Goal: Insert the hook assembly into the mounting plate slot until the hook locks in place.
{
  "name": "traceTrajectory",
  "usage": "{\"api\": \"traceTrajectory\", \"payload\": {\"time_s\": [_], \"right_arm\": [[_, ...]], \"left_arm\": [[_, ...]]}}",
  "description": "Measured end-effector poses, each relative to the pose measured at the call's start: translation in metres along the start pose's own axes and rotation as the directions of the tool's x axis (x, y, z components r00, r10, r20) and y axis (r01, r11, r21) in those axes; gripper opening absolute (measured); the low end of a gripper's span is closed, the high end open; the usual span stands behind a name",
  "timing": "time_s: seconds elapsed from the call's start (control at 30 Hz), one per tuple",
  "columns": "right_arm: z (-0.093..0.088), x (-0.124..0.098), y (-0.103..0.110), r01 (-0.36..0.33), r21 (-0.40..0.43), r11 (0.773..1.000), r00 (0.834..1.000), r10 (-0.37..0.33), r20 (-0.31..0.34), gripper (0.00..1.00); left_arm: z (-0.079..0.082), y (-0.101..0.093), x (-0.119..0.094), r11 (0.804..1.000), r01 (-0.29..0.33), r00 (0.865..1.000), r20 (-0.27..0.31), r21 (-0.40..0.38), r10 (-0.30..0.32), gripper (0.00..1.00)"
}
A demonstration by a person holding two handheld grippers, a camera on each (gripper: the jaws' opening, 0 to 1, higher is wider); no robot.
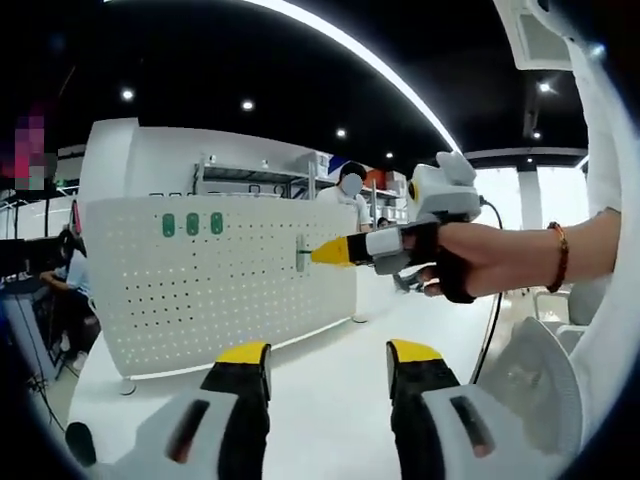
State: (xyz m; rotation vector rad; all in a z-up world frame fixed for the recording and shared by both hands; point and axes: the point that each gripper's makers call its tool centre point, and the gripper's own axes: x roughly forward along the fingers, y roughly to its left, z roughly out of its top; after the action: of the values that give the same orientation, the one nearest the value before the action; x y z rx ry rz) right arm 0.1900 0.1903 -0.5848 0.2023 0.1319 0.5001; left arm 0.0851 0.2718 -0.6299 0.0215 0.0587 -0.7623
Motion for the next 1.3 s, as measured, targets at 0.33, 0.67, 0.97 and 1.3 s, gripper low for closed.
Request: {"api": "traceTrajectory", "payload": {"time_s": [0.33, 0.67, 0.97, 1.3], "right_arm": [[0.012, 0.016, -0.023, 0.100, -0.024, 0.995, 0.995, -0.100, 0.019, 0.01], [0.029, 0.034, -0.035, 0.153, -0.061, 0.986, 0.988, -0.150, 0.046, 0.01], [0.045, 0.051, -0.039, 0.186, -0.066, 0.980, 0.981, -0.181, 0.072, 0.01], [0.060, 0.068, -0.047, 0.214, -0.088, 0.973, 0.974, -0.206, 0.091, 0.01]], "left_arm": [[-0.001, 0.009, -0.003, 1.000, -0.001, 1.000, 0.013, -0.027, 0.002, 0.62], [-0.007, 0.016, -0.005, 1.000, -0.004, 1.000, -0.006, -0.030, 0.004, 0.75], [-0.015, 0.011, -0.008, 0.998, 0.016, 1.000, -0.017, -0.057, -0.017, 0.82], [-0.016, 0.013, -0.005, 0.999, 0.028, 0.999, -0.033, -0.046, -0.030, 0.87]]}}
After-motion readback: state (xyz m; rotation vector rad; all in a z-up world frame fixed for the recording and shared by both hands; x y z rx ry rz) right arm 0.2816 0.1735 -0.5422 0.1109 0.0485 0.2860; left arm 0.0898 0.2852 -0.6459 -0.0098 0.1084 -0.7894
